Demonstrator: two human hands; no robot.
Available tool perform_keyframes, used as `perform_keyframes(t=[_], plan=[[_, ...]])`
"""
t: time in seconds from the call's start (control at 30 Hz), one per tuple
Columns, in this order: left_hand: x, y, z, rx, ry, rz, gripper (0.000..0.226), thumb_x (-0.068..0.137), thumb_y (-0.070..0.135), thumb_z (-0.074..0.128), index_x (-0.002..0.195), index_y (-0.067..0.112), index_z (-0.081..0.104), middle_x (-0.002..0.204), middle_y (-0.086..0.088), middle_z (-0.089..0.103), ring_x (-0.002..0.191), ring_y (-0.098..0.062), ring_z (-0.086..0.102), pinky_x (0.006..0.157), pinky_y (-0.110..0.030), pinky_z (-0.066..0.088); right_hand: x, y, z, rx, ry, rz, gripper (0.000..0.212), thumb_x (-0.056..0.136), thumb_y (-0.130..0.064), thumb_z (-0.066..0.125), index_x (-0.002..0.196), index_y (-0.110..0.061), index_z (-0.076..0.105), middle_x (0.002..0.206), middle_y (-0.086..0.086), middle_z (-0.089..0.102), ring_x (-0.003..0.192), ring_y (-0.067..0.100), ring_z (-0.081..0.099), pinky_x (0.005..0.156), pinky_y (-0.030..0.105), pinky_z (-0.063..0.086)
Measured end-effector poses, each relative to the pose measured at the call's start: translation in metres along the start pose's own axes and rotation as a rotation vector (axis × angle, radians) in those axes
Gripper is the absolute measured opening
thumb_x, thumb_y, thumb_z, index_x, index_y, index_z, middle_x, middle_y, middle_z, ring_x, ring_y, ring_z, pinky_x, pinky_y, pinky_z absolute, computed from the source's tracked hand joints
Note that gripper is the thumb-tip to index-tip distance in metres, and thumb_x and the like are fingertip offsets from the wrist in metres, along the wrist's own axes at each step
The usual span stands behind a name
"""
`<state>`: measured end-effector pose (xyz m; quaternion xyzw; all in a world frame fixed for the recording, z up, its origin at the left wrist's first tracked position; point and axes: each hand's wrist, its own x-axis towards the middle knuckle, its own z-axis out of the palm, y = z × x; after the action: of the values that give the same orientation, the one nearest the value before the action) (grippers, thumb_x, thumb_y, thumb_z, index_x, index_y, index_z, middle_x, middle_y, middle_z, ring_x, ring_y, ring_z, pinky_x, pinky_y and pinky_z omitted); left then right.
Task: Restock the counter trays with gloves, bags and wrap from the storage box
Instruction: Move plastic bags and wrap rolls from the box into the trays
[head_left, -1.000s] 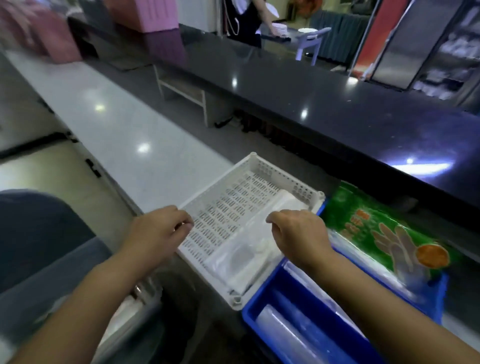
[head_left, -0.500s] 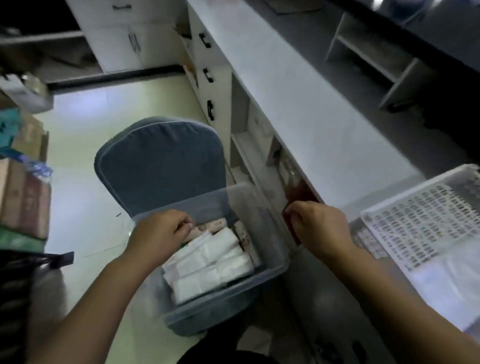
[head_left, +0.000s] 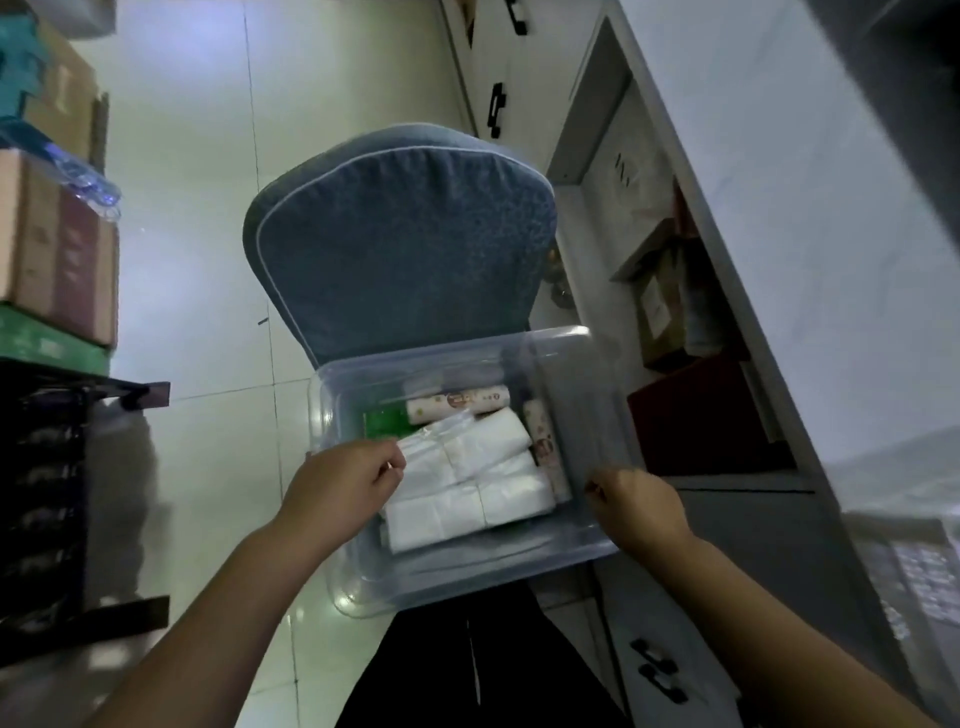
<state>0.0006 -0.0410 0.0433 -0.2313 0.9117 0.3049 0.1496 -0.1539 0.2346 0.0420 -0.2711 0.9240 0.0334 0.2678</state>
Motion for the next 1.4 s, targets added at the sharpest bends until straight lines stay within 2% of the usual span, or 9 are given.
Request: perform_keyframes(t=[0.07, 0.17, 0.37, 0.6, 0.8, 0.97, 1.07, 1.2, 1.4], plan=[[0.001, -0.006, 0.009, -0.010, -0.026, -0.037, 0.015, 0.088, 0.030, 0.050, 0.090, 0.033, 0.065, 0.094, 0.012, 0.068, 0.080, -0.011, 0.058, 0.068, -0.029, 0.043, 0.017, -0.007, 0.017, 0.022, -0.081, -0.019, 0.020, 0.088, -0.019, 0.051, 0.074, -0.014, 0.063, 0.076, 0.008, 0.066, 0.074, 0.032, 0.059, 0.057, 0.028, 0.033], [0.001, -0.018, 0.022, 0.019, -0.031, -0.067, 0.015, 0.088, 0.030, 0.051, 0.092, 0.033, 0.065, 0.094, 0.011, 0.069, 0.081, -0.011, 0.060, 0.062, -0.027, 0.043, 0.050, -0.019, 0.046, 0.027, -0.199, -0.070, 0.024, 0.088, -0.019, 0.050, 0.107, -0.019, 0.065, 0.109, 0.010, 0.068, 0.098, 0.031, 0.062, 0.073, 0.032, 0.047], [0.010, -0.041, 0.061, 0.016, -0.055, -0.163, 0.021, 0.092, 0.030, 0.047, 0.104, 0.032, 0.064, 0.105, 0.009, 0.069, 0.090, -0.013, 0.061, 0.067, -0.024, 0.041, 0.121, -0.043, 0.113, -0.107, -0.403, -0.258, 0.029, 0.090, -0.016, 0.048, 0.116, -0.017, 0.059, 0.122, 0.007, 0.061, 0.108, 0.026, 0.057, 0.086, 0.032, 0.046], [0.024, -0.054, 0.106, 0.069, -0.074, -0.177, 0.025, 0.092, 0.030, 0.044, 0.108, 0.030, 0.063, 0.107, 0.006, 0.068, 0.095, -0.015, 0.062, 0.075, -0.027, 0.044, 0.169, -0.056, 0.185, -0.195, -0.372, -0.401, 0.039, 0.089, -0.022, 0.051, 0.128, -0.015, 0.046, 0.134, 0.009, 0.049, 0.120, 0.026, 0.046, 0.098, 0.037, 0.037], [0.022, -0.057, 0.124, -0.016, 0.003, -0.276, 0.021, 0.091, 0.028, 0.050, 0.104, 0.030, 0.065, 0.104, 0.011, 0.069, 0.093, -0.013, 0.063, 0.072, -0.028, 0.047, 0.168, -0.057, 0.201, -0.189, -0.336, -0.469, 0.033, 0.085, -0.031, 0.052, 0.113, -0.015, 0.060, 0.122, 0.011, 0.055, 0.117, 0.030, 0.045, 0.095, 0.039, 0.036], [0.018, -0.049, 0.132, 0.002, -0.019, -0.281, 0.022, 0.089, 0.029, 0.053, 0.109, 0.030, 0.064, 0.109, 0.008, 0.068, 0.095, -0.014, 0.061, 0.077, -0.028, 0.048, 0.153, -0.055, 0.180, 0.022, -0.382, -0.448, 0.016, 0.078, -0.026, 0.059, 0.087, -0.017, 0.068, 0.100, 0.008, 0.070, 0.094, 0.028, 0.063, 0.072, 0.026, 0.044], [0.025, -0.040, 0.133, 0.068, -0.061, -0.178, 0.033, 0.077, 0.021, 0.068, 0.110, 0.023, 0.065, 0.109, 0.001, 0.067, 0.098, -0.021, 0.062, 0.081, -0.031, 0.050, 0.140, -0.059, 0.159, 0.075, -0.284, -0.549, 0.015, 0.079, -0.029, 0.058, 0.082, -0.017, 0.066, 0.094, 0.004, 0.070, 0.089, 0.027, 0.064, 0.065, 0.026, 0.041], [0.043, -0.019, 0.128, 0.240, -0.158, -0.032, 0.040, 0.056, 0.020, 0.077, 0.094, 0.017, 0.069, 0.090, -0.003, 0.072, 0.080, -0.023, 0.068, 0.069, -0.027, 0.052, 0.126, -0.065, 0.120, 0.177, -0.207, -0.638, 0.018, 0.076, -0.032, 0.068, 0.090, -0.020, 0.067, 0.093, 0.003, 0.070, 0.087, 0.027, 0.065, 0.065, 0.031, 0.045], [0.052, -0.012, 0.105, 0.373, -0.139, -0.125, 0.009, 0.077, 0.015, 0.058, 0.084, 0.021, 0.060, 0.084, -0.004, 0.070, 0.076, -0.026, 0.065, 0.057, -0.028, 0.032, 0.131, -0.060, 0.087, 0.160, -0.123, -0.681, 0.018, 0.080, -0.026, 0.067, 0.097, -0.020, 0.067, 0.095, 0.004, 0.071, 0.083, 0.028, 0.065, 0.067, 0.034, 0.048]])
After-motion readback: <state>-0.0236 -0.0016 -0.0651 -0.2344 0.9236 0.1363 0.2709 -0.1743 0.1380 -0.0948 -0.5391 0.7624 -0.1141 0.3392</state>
